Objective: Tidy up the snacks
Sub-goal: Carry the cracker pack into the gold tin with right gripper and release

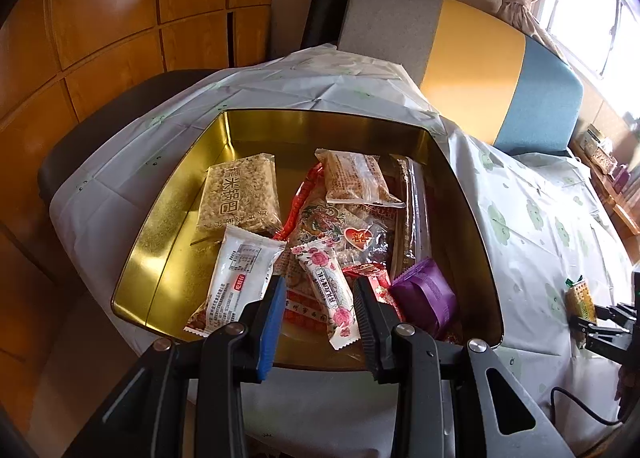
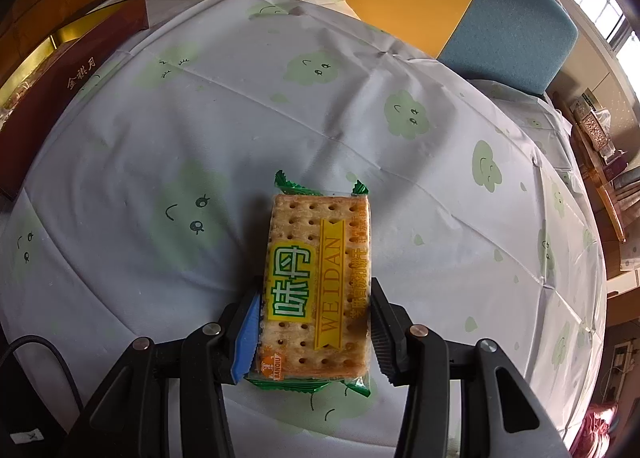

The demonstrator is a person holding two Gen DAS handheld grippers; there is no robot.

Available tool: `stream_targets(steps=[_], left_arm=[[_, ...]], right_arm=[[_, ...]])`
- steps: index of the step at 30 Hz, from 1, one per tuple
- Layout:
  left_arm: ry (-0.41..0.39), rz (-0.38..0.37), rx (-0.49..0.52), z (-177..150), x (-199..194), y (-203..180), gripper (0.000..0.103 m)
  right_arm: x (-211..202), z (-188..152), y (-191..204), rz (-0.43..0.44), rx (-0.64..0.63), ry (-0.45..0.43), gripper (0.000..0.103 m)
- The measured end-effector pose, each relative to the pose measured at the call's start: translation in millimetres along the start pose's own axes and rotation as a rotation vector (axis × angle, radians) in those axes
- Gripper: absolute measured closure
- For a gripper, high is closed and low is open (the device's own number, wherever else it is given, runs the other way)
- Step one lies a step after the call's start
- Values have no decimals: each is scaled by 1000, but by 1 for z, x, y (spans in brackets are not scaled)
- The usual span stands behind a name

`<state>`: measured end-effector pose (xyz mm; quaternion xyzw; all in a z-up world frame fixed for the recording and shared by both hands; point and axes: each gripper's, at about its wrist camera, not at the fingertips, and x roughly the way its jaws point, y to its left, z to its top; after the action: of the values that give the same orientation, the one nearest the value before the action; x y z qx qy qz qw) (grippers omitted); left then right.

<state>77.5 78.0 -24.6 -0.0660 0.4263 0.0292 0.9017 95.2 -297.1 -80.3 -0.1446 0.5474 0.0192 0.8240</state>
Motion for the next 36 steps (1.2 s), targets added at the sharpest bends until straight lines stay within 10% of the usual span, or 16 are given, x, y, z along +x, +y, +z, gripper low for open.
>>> stream_targets(steps=[17,36], left_arm=[[-11,22,-24,-3,-4,17,68],[-29,34,-57,1,-5,36,68]], right_arm=[[-12,29,7,119,90,6,55],[-82,125,176,426,-209,-181,55]])
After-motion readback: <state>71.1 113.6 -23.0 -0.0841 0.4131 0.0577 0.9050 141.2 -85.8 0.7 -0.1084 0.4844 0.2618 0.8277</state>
